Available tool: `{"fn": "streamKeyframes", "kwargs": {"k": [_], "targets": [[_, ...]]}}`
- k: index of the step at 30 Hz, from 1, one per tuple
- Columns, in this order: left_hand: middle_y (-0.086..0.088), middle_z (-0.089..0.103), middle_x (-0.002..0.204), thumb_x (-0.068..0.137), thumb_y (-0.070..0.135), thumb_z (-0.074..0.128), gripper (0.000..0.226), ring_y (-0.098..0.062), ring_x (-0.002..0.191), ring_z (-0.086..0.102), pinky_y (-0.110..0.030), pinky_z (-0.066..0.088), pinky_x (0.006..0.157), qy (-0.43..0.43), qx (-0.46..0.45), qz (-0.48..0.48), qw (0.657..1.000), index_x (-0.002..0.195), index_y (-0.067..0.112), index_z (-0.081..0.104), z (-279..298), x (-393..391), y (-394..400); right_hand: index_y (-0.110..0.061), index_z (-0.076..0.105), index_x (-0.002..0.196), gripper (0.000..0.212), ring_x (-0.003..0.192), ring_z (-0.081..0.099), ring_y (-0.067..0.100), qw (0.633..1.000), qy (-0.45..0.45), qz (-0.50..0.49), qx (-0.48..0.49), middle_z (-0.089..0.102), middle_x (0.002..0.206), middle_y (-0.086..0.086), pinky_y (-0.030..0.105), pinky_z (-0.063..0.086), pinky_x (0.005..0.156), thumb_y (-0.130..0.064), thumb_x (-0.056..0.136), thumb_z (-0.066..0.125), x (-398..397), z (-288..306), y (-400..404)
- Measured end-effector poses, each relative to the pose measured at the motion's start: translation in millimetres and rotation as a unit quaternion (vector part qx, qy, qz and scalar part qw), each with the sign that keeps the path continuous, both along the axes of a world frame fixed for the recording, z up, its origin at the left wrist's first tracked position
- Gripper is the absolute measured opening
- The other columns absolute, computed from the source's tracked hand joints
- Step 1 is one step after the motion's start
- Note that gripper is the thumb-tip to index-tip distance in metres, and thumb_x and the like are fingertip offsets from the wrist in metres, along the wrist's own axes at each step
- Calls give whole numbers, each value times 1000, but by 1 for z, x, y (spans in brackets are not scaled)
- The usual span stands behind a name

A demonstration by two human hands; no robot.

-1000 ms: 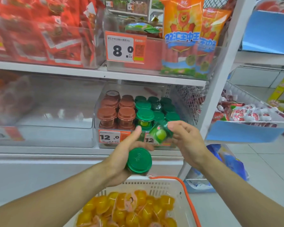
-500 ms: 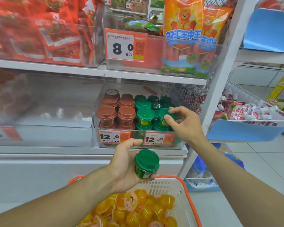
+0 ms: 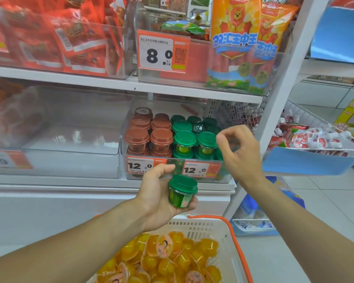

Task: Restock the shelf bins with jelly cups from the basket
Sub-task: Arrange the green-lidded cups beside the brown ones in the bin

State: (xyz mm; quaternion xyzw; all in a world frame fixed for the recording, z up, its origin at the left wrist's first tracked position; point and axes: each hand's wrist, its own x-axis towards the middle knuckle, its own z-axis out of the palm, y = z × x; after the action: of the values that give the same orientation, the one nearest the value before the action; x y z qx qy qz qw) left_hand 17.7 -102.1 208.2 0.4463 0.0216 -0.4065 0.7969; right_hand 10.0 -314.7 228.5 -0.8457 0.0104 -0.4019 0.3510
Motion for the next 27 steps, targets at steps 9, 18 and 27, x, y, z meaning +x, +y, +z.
{"fn": "streamKeyframes", "kwargs": {"k": [9, 18, 27], "targets": [[-33, 59, 117, 83, 31, 52, 48, -33, 79, 58, -41, 45, 74, 3, -44, -23, 999, 110, -4, 69, 7, -12, -5, -17, 69, 115, 30, 68, 61, 10, 895, 310, 289, 142, 69, 88, -11, 25, 46, 58, -35, 91, 67, -43, -12, 36], [-31, 62, 125, 97, 16, 55, 32, -38, 108, 63, -49, 54, 94, -34, 29, 28, 999, 122, -4, 59, -1, -15, -4, -7, 69, 115, 28, 98, 68, 23, 856, 353, 275, 259, 71, 111, 9, 44, 55, 86, -12, 88, 69, -51, -6, 14], [-21, 71, 113, 74, 13, 75, 53, -30, 102, 70, -41, 55, 94, -111, 52, 33, 992, 124, 1, 58, 6, -15, 0, -7, 69, 116, 41, 89, 69, 22, 873, 332, 268, 238, 73, 106, 15, 33, 54, 75, -24, 78, 76, -54, 8, 16]]}}
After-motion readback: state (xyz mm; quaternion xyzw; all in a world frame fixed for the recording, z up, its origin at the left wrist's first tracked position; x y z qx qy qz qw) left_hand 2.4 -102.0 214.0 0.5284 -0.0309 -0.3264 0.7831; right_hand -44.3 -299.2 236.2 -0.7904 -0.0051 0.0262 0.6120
